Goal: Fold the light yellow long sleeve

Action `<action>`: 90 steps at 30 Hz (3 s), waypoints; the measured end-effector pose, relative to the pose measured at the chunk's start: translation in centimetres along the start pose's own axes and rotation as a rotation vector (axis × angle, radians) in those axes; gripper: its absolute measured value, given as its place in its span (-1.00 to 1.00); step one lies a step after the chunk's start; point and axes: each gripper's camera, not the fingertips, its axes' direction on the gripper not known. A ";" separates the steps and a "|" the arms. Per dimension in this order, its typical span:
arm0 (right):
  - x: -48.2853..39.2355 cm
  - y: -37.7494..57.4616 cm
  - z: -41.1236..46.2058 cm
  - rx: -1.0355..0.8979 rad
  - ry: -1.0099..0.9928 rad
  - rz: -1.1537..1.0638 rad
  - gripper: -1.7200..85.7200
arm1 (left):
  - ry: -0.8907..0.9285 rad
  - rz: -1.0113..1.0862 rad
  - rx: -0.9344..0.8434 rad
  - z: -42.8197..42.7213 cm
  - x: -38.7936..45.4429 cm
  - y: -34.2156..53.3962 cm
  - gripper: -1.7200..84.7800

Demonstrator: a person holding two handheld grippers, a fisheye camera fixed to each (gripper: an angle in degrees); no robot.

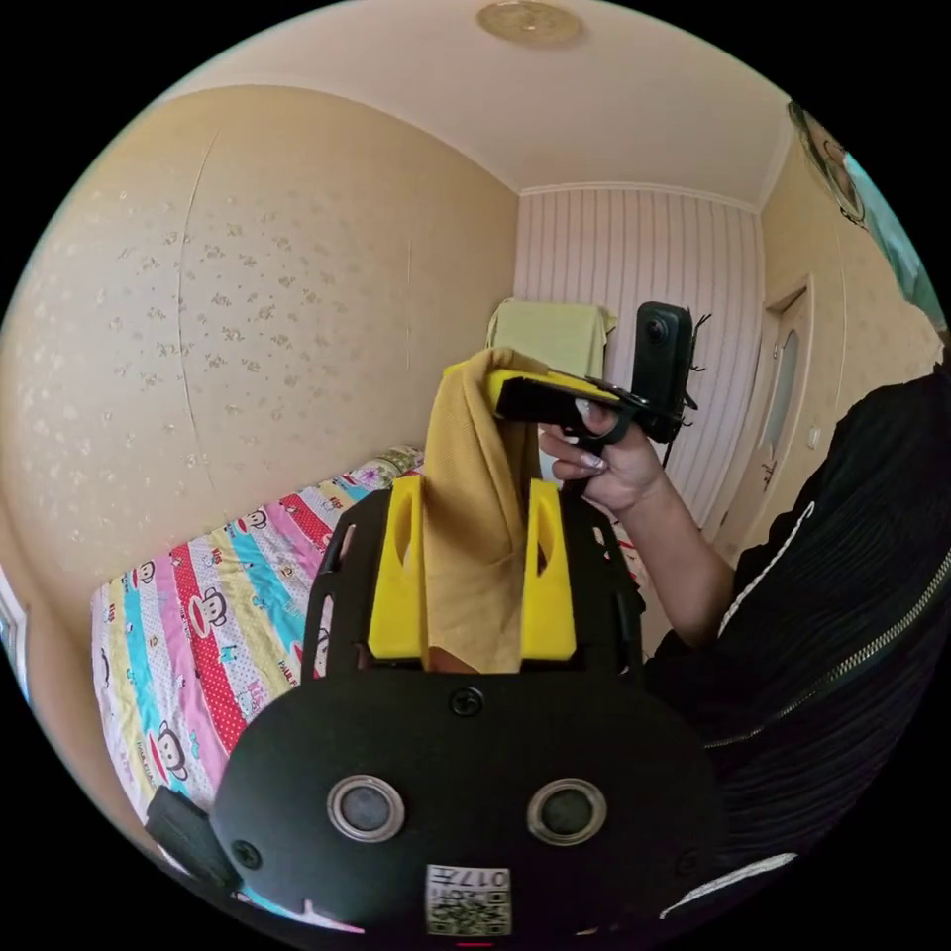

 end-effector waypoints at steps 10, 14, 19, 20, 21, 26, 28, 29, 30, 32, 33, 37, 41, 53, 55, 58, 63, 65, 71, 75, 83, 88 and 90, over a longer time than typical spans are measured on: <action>-0.6 -0.6 0.7 -0.049 0.104 0.019 -0.87 | -0.150 -0.021 -0.020 -1.2 0.7 -0.3 -0.85; -0.2 -0.6 0.6 -0.017 0.113 0.082 -0.87 | -0.002 -0.090 -0.009 -2.2 -1.0 -0.2 -0.74; -3.3 -2.3 3.5 -0.240 0.301 -0.094 -0.87 | 0.026 -0.094 -0.044 -2.0 -0.9 -0.2 -0.65; -3.8 -2.5 3.9 -0.259 0.305 -0.115 -0.87 | -0.012 -0.086 -0.061 -1.6 -0.4 -0.2 -0.65; -4.4 -2.7 4.4 -0.281 0.302 -0.141 -0.87 | -0.033 -0.069 -0.089 -1.2 0.1 -0.2 -0.65; -4.7 -3.1 4.5 -0.266 0.277 -0.126 -0.87 | -0.285 -0.078 -0.181 -0.2 1.6 -0.2 -0.73; -3.7 -2.9 3.6 -0.260 0.283 -0.080 -0.87 | -0.364 -0.098 -0.188 -0.7 1.7 -0.1 -0.79; -3.5 -2.9 3.3 -0.254 0.268 -0.070 -0.87 | -0.341 -0.102 -0.179 -1.1 1.5 0.0 -0.82; -2.9 -2.8 2.6 -0.231 0.217 -0.045 -0.87 | -0.279 -0.118 -0.177 -1.4 1.2 0.1 -0.84; -2.3 -2.7 1.8 -0.184 0.132 -0.010 -0.87 | -0.162 -0.133 -0.173 -1.3 0.6 0.2 -0.86; -2.2 -2.6 1.5 -0.165 0.093 -0.004 -0.87 | -0.108 -0.136 -0.172 -1.1 0.4 0.3 -0.86; -1.9 -2.2 0.4 -0.172 0.099 -0.038 -0.87 | -0.123 -0.097 -0.185 -2.0 0.4 0.1 -0.90; 0.7 -0.9 -2.3 -0.054 0.030 0.093 -0.86 | 0.015 -0.089 -0.062 -6.4 -1.5 -0.7 -0.94; 5.6 6.6 -13.5 0.507 -0.119 0.146 -0.78 | 0.807 -0.368 0.735 -18.6 -11.1 -3.3 -0.96; 5.1 7.5 -12.8 0.380 -0.100 0.067 -0.65 | 0.859 -0.318 0.784 -20.5 -11.0 -5.3 -0.96; 4.4 8.4 -10.4 0.322 -0.216 0.036 -0.60 | 0.843 -0.215 0.798 -24.0 -9.6 -8.8 -0.96; 4.5 9.9 -4.3 0.323 -0.467 0.169 -0.67 | 0.758 -0.086 0.818 -29.0 -6.4 -11.5 -0.96; 4.1 10.2 -3.3 0.319 -0.519 0.141 -0.79 | 0.687 -0.087 0.832 -30.7 -6.0 -11.2 -0.96; 6.3 9.2 -6.8 0.345 -0.308 0.257 -0.88 | 0.266 -0.103 0.818 -39.3 -6.8 -7.2 -0.95; 7.7 4.3 -10.8 0.449 -0.201 0.215 -0.89 | -0.081 -0.071 0.721 -43.8 -7.3 -3.6 -0.95; 5.1 -6.6 -15.0 0.327 -0.123 -0.004 -0.90 | -0.050 -0.110 0.676 -52.0 -8.6 0.5 -0.95; 2.6 -7.3 -19.0 0.265 -0.134 -0.100 -0.90 | -0.106 0.041 0.470 -55.2 -4.7 -0.1 -0.94; 1.8 -6.8 -20.1 0.242 -0.138 -0.116 -0.90 | -0.144 0.064 0.383 -56.6 -3.0 -0.3 -0.94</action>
